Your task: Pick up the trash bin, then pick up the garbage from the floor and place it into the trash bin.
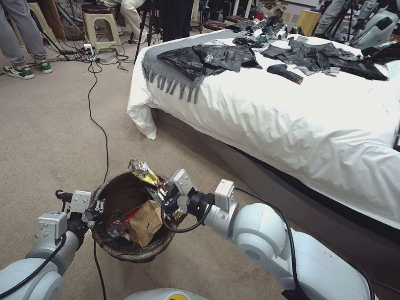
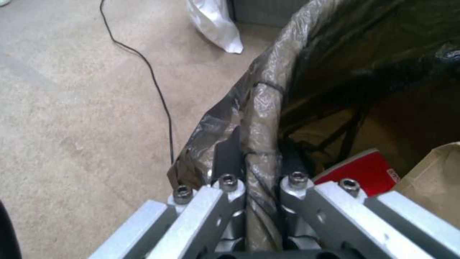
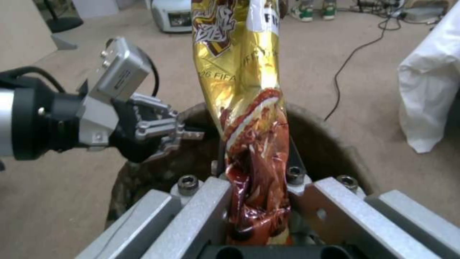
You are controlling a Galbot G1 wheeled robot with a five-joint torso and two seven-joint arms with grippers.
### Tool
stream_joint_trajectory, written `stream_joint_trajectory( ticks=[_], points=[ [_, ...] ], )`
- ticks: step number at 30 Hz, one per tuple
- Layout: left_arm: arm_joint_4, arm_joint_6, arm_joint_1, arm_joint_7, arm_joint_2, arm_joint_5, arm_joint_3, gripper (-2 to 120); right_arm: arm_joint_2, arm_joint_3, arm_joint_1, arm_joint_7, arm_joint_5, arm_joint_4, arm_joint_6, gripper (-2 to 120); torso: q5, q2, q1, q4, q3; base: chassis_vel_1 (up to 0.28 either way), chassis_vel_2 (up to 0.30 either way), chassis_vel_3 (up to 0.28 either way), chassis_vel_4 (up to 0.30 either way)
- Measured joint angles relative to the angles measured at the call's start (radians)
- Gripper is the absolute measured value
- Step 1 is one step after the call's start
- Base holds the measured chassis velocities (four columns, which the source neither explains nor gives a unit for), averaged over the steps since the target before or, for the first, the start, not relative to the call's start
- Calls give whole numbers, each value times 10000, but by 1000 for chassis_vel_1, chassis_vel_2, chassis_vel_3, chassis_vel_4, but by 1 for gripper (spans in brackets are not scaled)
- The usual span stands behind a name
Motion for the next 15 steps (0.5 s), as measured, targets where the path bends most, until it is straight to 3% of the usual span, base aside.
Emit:
stream_joint_trajectory(
  ticks=[11, 15],
  points=[
    [0, 10, -153, 5, 2, -37, 8, 2, 92, -349, 122, 31, 15, 41, -280, 0, 0, 0, 0, 0, 0, 0, 0, 0, 0],
    [0, 32, -240, 7, -10, -67, 6, 2, 326, -548, 193, 127, -4, -78, -573, 15, 0, 0, 0, 1, 0, 0, 0, 0, 0]
  ],
)
